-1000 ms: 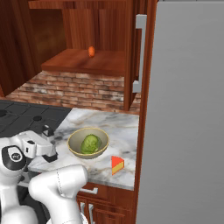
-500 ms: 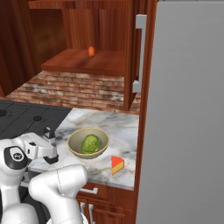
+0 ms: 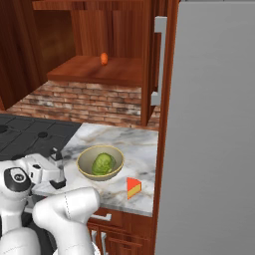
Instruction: Pick the cheese from the fridge and the cheese grater from the cabinet and place them next to the salad bowl.
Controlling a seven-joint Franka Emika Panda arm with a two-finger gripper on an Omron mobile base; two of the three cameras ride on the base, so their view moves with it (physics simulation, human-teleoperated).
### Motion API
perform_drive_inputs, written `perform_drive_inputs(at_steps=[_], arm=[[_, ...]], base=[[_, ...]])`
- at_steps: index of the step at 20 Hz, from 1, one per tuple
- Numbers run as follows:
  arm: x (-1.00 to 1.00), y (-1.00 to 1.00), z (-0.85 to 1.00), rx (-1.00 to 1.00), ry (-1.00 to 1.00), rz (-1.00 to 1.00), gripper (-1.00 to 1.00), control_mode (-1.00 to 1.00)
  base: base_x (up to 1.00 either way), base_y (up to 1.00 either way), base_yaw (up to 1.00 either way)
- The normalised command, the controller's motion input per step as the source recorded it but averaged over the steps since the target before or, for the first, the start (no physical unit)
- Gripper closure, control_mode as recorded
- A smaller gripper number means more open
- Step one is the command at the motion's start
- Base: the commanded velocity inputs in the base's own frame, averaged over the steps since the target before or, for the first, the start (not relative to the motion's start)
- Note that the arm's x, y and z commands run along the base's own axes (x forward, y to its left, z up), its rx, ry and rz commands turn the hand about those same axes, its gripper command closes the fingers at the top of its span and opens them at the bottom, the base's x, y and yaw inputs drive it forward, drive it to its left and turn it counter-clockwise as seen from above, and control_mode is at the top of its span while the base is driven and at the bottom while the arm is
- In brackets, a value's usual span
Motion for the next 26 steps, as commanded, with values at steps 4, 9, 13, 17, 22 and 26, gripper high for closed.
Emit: perform_drive_inputs(at_steps=[4, 9, 13, 17, 22, 26], arm=[[0.10, -0.09, -0.30, 0.00, -0.03, 0.00, 1.00, -1.00], [0.27, -0.14, -0.17, 0.00, -0.08, 0.00, 1.00, -1.00], [0.33, -0.24, -0.01, 0.00, -0.06, 0.00, 1.00, -1.00], [0.32, -0.29, -0.01, 0.00, 0.00, 0.00, 1.00, -1.00], [0.18, -0.30, -0.19, 0.00, 0.00, 0.00, 1.00, -1.00], [0.07, -0.22, -0.36, 0.00, 0.00, 0.00, 1.00, -1.00]], base=[[0.00, 0.00, 0.00], [0.00, 0.00, 0.00], [0.00, 0.00, 0.00], [0.00, 0.00, 0.00], [0.00, 0.00, 0.00], [0.00, 0.00, 0.00]])
